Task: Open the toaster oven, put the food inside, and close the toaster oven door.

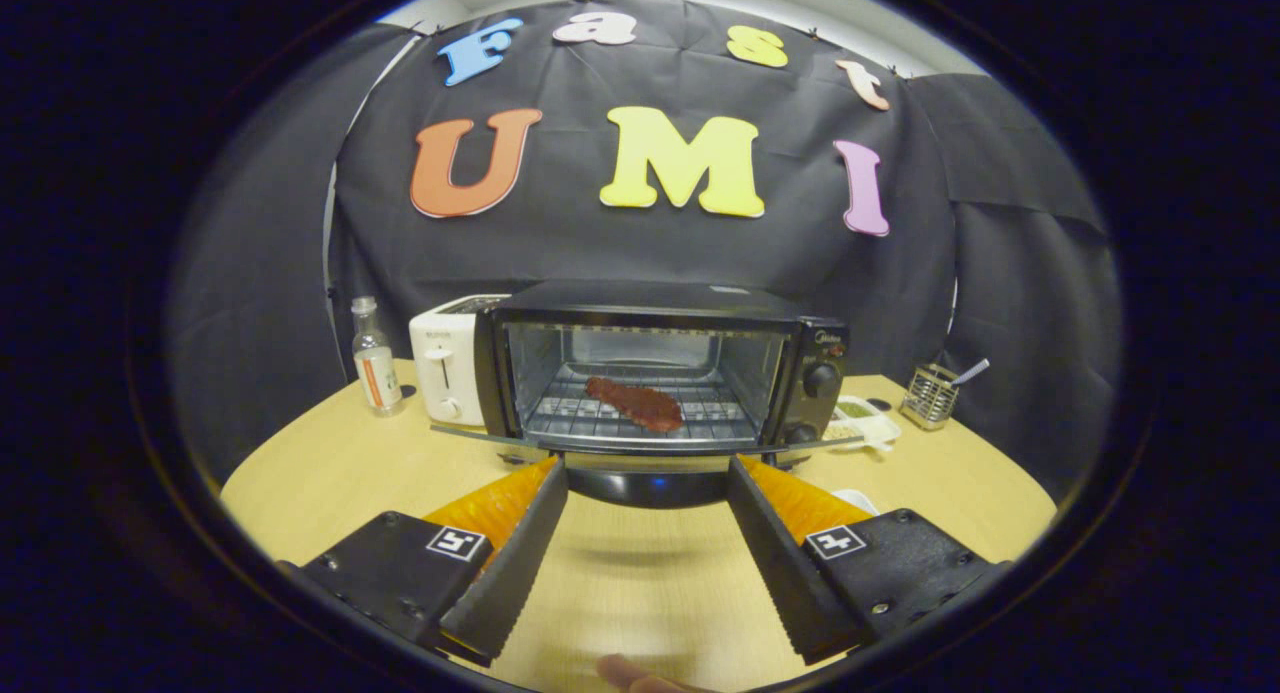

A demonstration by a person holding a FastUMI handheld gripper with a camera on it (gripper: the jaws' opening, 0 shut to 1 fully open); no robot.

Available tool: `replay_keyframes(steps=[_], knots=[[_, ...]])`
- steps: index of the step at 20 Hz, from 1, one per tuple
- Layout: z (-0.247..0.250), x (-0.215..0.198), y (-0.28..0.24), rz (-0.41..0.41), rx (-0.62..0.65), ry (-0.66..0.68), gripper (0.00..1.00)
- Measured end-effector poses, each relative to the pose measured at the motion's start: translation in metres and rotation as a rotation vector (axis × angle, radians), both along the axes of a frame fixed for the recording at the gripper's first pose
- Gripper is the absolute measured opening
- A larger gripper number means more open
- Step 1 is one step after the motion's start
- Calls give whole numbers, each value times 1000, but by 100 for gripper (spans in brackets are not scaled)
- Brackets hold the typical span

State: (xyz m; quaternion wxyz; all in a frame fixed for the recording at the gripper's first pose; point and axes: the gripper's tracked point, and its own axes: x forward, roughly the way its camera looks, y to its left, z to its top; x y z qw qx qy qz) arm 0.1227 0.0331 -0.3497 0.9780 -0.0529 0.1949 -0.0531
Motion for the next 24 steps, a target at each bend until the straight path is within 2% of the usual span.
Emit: replay_keyframes(steps=[9, 12, 16, 19, 24], knots=[[38, 63, -1, -10, 20, -40, 100], [63, 71, -6, -13, 38, -56, 100], [107, 43, -15, -7, 32, -99, 100], [159, -1, -34, -17, 16, -141, 100], [258, -80, -49, 39, 75, -272, 100]])
